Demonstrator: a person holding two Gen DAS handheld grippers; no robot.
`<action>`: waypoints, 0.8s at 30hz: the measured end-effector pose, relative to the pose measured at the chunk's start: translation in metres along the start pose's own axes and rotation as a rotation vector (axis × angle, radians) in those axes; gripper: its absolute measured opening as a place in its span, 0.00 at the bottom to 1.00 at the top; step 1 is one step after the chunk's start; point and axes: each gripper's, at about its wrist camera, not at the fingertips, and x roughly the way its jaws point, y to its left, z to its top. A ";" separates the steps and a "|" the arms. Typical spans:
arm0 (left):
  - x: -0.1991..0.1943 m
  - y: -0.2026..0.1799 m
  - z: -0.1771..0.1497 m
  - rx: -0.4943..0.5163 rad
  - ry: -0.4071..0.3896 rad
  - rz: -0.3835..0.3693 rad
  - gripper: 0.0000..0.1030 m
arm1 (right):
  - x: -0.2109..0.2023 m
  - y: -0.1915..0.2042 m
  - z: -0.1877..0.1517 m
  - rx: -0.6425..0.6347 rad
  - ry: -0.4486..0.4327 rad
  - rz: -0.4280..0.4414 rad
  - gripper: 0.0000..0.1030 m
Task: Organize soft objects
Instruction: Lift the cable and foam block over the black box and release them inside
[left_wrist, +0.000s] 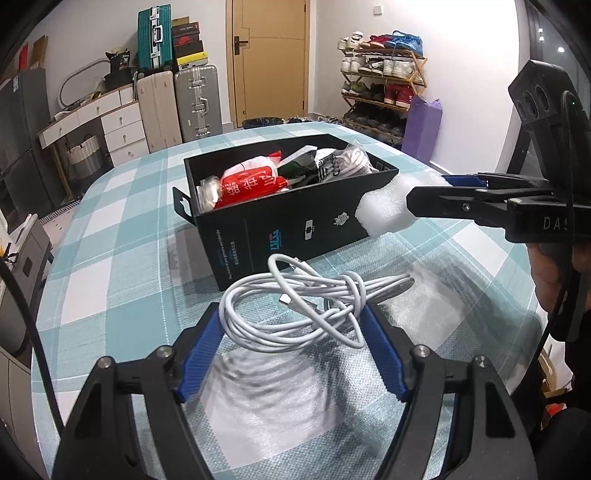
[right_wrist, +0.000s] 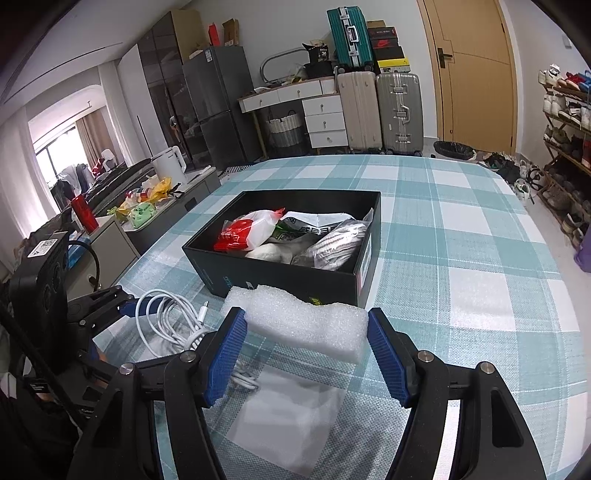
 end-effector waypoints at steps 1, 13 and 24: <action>-0.001 0.000 0.001 -0.001 -0.004 0.000 0.72 | -0.001 0.000 0.000 -0.001 -0.002 0.001 0.66; -0.022 0.004 0.012 -0.034 -0.074 -0.002 0.72 | -0.019 0.004 0.006 -0.009 -0.069 0.006 0.66; -0.032 0.018 0.032 -0.094 -0.133 0.007 0.72 | -0.034 0.006 0.017 -0.002 -0.142 0.000 0.66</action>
